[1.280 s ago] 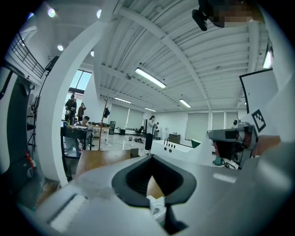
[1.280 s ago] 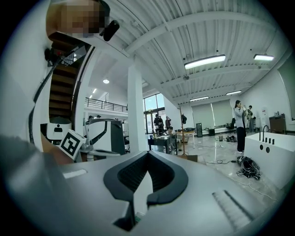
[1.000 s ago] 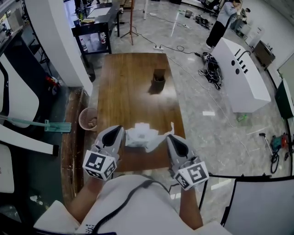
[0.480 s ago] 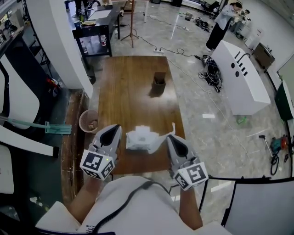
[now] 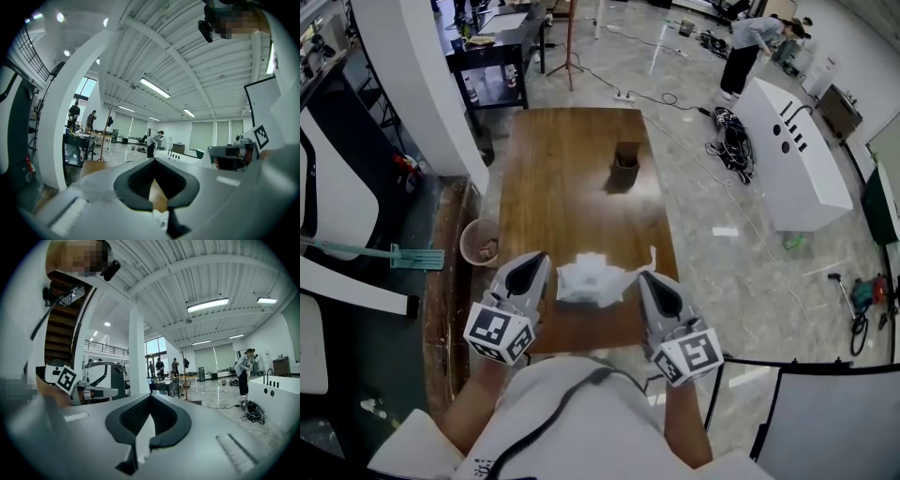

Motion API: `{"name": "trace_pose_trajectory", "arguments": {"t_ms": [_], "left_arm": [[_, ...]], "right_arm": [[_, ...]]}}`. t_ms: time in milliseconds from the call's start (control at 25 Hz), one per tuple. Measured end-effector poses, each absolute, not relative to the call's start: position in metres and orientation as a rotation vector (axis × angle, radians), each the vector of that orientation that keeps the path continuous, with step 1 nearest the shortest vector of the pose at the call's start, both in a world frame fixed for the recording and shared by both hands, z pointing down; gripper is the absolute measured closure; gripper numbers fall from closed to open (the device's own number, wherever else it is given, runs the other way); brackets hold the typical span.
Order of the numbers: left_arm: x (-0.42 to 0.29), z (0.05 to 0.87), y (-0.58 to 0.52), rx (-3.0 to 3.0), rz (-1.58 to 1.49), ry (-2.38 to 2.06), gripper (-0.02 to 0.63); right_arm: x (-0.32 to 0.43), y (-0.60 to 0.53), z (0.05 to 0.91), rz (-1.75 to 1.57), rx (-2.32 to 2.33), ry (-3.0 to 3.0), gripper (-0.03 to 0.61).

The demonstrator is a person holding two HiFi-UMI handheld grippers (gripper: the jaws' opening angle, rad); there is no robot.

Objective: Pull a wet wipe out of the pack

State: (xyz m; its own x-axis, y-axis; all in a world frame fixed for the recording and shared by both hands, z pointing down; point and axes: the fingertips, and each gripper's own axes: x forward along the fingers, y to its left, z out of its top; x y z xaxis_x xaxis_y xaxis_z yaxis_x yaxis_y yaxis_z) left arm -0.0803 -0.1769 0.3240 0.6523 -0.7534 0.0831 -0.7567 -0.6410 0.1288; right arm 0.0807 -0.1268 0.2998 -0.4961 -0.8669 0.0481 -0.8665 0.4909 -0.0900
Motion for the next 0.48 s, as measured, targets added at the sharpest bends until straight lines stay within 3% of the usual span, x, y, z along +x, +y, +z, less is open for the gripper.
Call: {"name": "trace_pose_trajectory", "arguments": {"t_ms": [480], "left_arm": [[-0.0807,0.3266,-0.1804,2.706,0.043,-1.242,0.609]], "right_arm": [[0.0792,-0.1321,0.3001,-0.176,-1.573,2.731,0.572]]}}
